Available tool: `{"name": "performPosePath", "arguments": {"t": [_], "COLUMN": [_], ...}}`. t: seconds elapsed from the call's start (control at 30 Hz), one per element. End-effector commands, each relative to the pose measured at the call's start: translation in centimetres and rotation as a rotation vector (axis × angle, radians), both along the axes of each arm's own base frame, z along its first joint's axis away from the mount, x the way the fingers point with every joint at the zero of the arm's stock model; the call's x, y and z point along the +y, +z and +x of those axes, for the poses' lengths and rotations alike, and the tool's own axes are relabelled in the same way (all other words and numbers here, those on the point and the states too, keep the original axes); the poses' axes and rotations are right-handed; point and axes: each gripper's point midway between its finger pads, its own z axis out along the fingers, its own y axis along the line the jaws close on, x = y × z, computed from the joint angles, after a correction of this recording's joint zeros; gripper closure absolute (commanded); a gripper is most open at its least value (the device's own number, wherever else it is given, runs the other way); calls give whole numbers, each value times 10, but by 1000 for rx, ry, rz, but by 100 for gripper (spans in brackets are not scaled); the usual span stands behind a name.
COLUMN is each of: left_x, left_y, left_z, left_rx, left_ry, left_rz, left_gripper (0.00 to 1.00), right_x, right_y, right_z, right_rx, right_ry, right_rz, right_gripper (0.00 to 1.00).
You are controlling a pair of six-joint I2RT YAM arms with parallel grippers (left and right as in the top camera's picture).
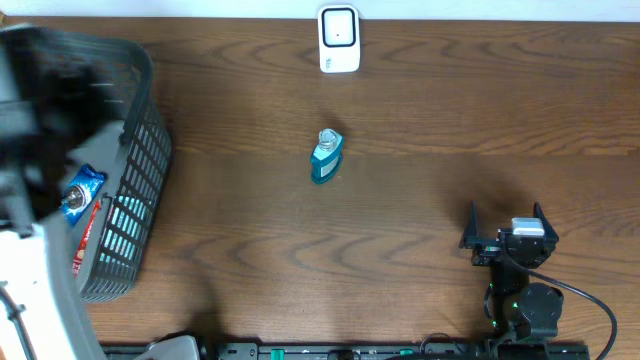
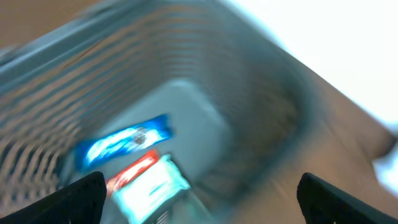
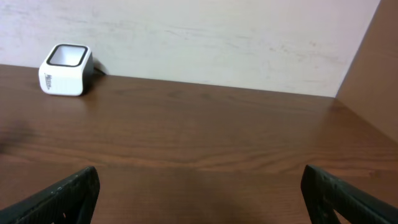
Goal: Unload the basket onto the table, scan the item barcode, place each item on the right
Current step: 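Return the left gripper to the basket and grasp the mint tissue pack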
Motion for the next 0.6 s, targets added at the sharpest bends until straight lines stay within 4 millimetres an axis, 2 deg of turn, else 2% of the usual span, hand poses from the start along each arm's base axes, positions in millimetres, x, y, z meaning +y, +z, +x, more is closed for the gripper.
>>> {"name": "performPosePath", "arguments": {"t": [0.0, 0.13, 0.23, 0.4, 0.57], "left_x": [37, 63, 74, 72, 60], "left_y": [-27, -72, -115, -181, -220], "left_z": [-12, -17, -19, -15, -14], "left_rx": [-54, 32, 142, 282, 400], "left_ry": [282, 365, 415, 403, 258], "left_rz": [-248, -365, -420, -503, -546], "left_gripper": [2, 2, 3, 2, 2], "right_x": [1, 1, 1, 1, 1], "right_y": [0, 0, 0, 0, 0], "right_z": [0, 0, 0, 0, 0], "right_rx": [0, 0, 0, 0, 0], "right_ry": [4, 4, 4, 4, 4], "right_rz": [-14, -14, -14, -14, -14], "right_gripper": [1, 1, 1, 1, 1]}}
